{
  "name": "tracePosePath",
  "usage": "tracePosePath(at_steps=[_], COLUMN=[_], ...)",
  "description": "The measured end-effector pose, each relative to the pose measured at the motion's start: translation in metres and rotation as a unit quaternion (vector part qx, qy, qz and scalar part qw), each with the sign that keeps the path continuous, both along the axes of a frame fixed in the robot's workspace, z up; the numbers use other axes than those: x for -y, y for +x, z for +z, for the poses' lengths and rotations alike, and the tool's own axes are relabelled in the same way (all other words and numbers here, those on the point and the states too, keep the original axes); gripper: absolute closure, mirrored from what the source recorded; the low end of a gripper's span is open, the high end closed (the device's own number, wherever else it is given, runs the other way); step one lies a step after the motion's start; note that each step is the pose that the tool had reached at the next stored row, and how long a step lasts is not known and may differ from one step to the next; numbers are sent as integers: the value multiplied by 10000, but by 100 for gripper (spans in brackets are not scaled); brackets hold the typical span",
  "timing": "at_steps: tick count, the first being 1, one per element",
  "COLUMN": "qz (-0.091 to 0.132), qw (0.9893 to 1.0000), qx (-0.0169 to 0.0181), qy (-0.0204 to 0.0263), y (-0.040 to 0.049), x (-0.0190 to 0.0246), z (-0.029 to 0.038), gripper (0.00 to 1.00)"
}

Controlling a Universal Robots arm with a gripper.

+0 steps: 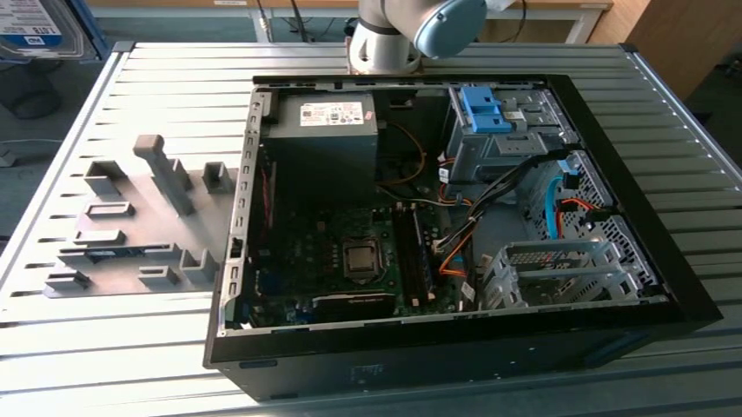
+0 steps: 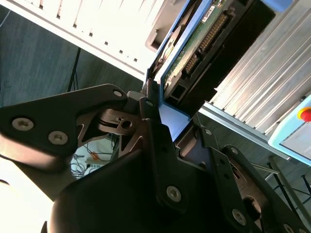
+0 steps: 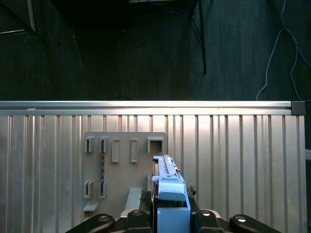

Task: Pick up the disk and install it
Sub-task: 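Pick up the disk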

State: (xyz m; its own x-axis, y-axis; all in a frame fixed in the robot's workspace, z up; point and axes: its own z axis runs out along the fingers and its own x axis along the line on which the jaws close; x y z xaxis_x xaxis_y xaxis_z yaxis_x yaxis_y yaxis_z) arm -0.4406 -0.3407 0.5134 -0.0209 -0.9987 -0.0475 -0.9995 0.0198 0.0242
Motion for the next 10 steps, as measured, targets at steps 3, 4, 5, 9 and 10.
tracePosePath(at_steps=[3,4,5,9,10], qz=[0,0,0,0,0], qw=[10000,10000,10000,10000,10000], qx=[0,0,0,0,0], qy=[0,0,0,0,0], y=[16,19,23,36,40], x=[0,0,0,0,0], z=[0,0,0,0,0], gripper=[64,64,64,64,64])
